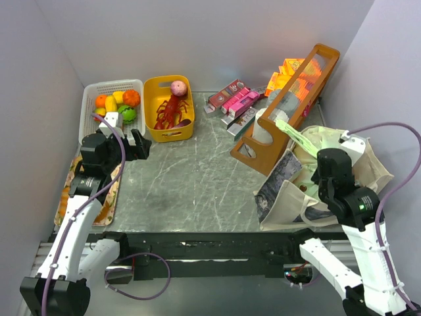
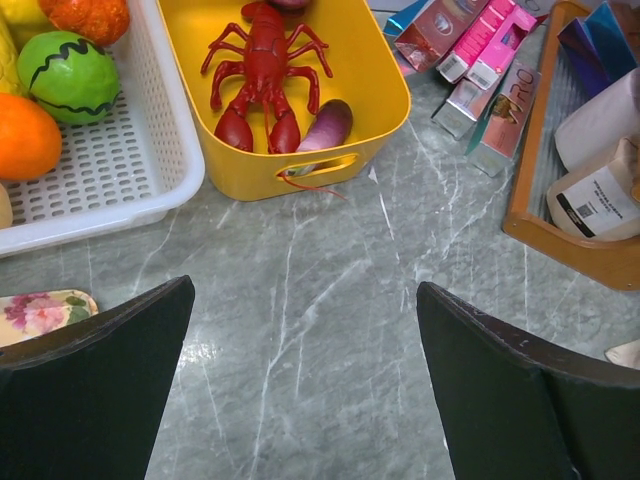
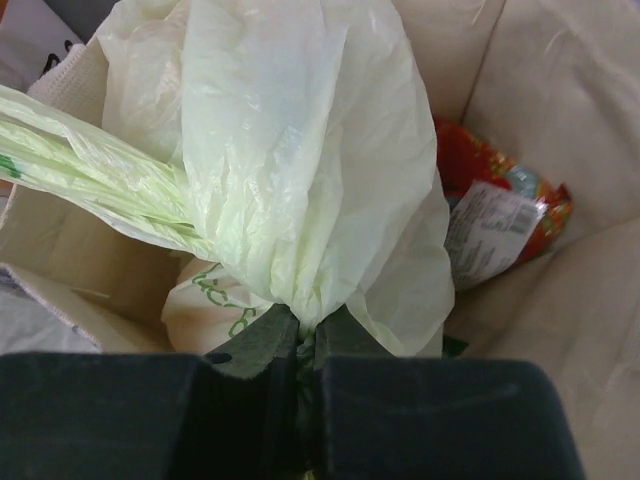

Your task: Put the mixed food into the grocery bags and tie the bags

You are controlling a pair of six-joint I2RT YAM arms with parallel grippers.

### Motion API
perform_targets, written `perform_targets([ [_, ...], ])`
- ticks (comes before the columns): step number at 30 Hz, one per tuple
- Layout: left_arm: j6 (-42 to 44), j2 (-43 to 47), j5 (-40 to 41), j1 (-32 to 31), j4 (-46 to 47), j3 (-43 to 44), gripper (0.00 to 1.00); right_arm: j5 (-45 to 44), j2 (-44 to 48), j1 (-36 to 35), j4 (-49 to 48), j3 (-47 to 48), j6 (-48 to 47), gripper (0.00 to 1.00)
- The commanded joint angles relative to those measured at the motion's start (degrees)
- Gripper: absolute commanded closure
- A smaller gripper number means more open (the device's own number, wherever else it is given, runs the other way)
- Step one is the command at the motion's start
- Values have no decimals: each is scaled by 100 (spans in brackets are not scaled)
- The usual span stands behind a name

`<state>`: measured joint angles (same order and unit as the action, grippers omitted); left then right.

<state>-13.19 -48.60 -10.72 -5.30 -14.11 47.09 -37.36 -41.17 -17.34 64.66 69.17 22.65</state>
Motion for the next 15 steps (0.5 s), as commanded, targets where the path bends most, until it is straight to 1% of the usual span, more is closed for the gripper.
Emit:
perform_targets([
  [1, -34, 184, -115, -94, 233, -16, 1, 282, 520, 38, 240, -394, 1056, 100],
  [2, -17, 193, -114, -94, 224, -7, 0, 213, 618, 38, 240, -526, 1274, 96],
  [4, 9, 237, -106, -129, 233, -33, 1, -85, 855, 64, 240, -808, 1434, 96],
  [6, 18, 272, -114, -147, 242, -33, 1, -122, 909, 126, 109, -843, 1409, 92],
  [7, 1, 281, -132, -147, 242, -33, 1, -131, 804, 135, 99, -826, 1356, 91],
  [11, -8, 289, -185, -164, 233, -16, 1, -193, 215, 258, 371, -913, 1583, 92],
  [13, 1, 307, -141, -173, 216, -16, 1, -113, 109, 345, 214, -1264, 1619, 91],
  [15, 9, 325, -97, -182, 207, -7, 1, 53, 161, 537, -101, -1658, 1637, 87],
])
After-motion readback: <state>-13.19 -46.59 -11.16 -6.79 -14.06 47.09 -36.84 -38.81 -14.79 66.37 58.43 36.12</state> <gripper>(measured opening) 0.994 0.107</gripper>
